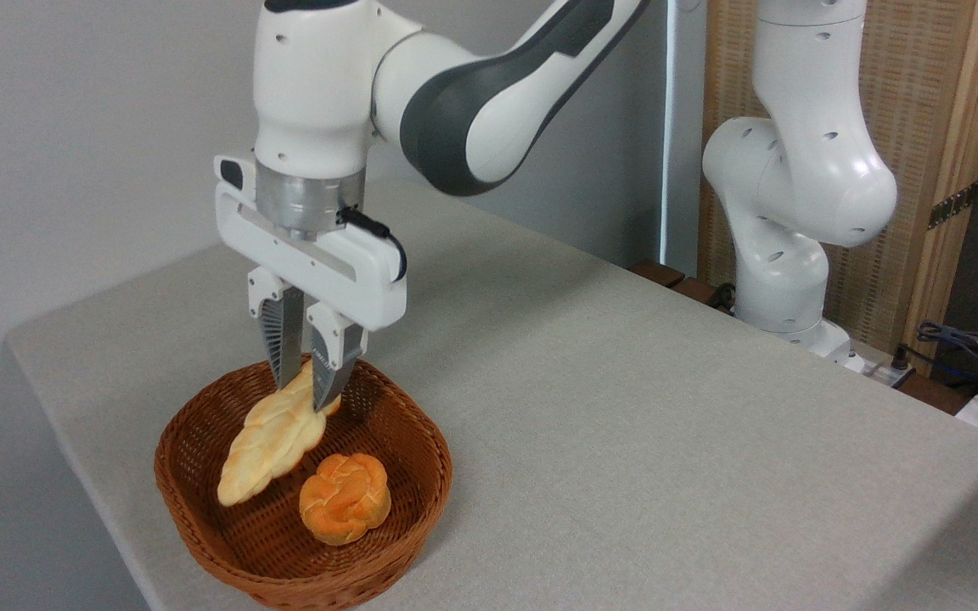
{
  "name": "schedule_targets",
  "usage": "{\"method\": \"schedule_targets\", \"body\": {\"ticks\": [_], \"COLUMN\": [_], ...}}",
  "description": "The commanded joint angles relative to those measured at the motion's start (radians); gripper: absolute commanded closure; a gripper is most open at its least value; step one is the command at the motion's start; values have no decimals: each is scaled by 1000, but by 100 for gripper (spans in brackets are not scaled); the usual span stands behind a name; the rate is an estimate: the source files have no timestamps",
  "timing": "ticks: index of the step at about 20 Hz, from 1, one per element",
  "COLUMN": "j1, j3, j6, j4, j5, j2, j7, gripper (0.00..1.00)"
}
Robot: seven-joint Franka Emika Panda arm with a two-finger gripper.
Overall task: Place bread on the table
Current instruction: 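Lift the bread roll out of the basket and carry it aside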
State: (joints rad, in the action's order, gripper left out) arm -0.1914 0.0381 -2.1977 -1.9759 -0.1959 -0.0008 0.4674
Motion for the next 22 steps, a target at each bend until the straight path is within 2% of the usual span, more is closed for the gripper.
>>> {"method": "schedule_targets", "body": {"ticks": [1,7,9,11,14,17,19,20,22], "j1": [-5,-5,-3,-3,-3,-3,-8,-9,-19], "j3": [11,11,17,49,52,52,49,43,36], "j6": [90,280,355,423,502,594,616,621,622], "j4": [2,0,-1,-1,-1,-6,-15,-24,-55], "j5": [-11,-11,-11,-13,-13,-11,-8,-5,-4], "j2": [-53,-110,-131,-153,-171,-173,-173,-173,-173], "j7": [13,31,91,140,213,341,358,358,359], "gripper": [54,52,52,52,52,51,51,47,32]}}
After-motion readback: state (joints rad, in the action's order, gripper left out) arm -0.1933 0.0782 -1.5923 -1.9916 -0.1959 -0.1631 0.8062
